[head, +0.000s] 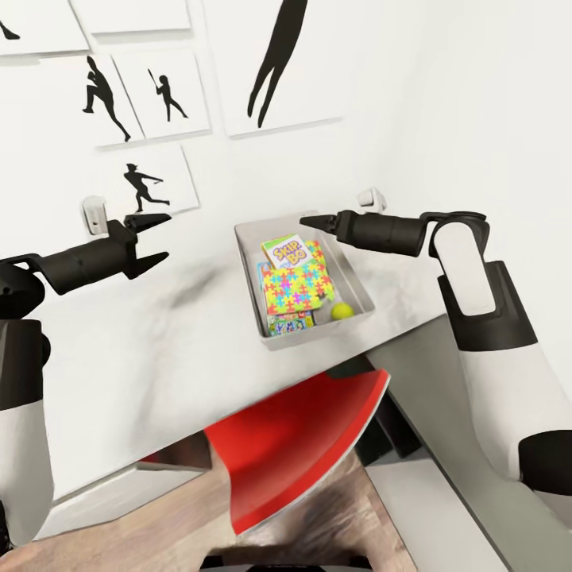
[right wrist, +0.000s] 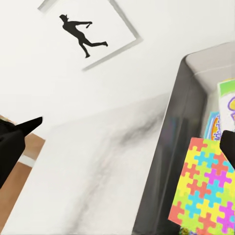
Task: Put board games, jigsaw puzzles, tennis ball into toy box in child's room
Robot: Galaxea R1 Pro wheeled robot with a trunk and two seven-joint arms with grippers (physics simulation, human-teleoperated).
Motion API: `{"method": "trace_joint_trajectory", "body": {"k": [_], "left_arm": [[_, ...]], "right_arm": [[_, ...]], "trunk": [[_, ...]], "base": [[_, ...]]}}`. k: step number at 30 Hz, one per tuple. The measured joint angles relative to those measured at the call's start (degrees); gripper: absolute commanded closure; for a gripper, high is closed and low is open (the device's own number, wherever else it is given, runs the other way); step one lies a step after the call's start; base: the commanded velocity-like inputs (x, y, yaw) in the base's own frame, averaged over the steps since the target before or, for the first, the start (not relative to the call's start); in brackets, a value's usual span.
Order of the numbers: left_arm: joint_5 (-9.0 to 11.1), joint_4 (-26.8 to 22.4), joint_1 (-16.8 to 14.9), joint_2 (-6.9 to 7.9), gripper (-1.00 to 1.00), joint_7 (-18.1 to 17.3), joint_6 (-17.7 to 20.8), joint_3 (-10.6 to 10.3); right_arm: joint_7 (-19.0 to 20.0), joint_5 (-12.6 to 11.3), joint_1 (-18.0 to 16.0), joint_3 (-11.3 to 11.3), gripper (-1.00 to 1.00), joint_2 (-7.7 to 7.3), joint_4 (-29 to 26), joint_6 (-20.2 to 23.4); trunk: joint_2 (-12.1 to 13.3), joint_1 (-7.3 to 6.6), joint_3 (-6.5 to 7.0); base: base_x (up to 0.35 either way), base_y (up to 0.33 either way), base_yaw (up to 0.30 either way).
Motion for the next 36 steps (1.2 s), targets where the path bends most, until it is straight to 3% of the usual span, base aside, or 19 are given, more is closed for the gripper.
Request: {"method": "trace_joint_trajectory", "body": {"k": [11, 19, 36], "left_arm": [[0.03, 0.0, -0.06, 0.31, -1.0, -0.86, -0.03, -0.01], [0.01, 0.0, 0.1, 0.42, -1.0, -2.29, -0.03, 0.04], [-0.01, -0.01, 0.16, 0.89, -1.0, -2.96, -0.03, 0.08]], "right_arm": [[-1.65, 0.03, 0.02, 0.22, -1.0, 0.27, -0.03, -0.01], [-4.12, 0.17, 0.02, 0.25, -1.0, 0.31, -0.05, -0.02], [-5.02, 0.29, 0.03, 0.14, -1.0, -0.04, -0.07, -0.03]], "trunk": [[-0.01, -0.01, 0.72], [-0.01, -0.03, 1.42], [0.0, -0.02, 3.0]], "base": [[-0.282, 0.0, 0.0], [-0.084, 0.0, 0.0], [-0.077, 0.018, 0.0]]}}
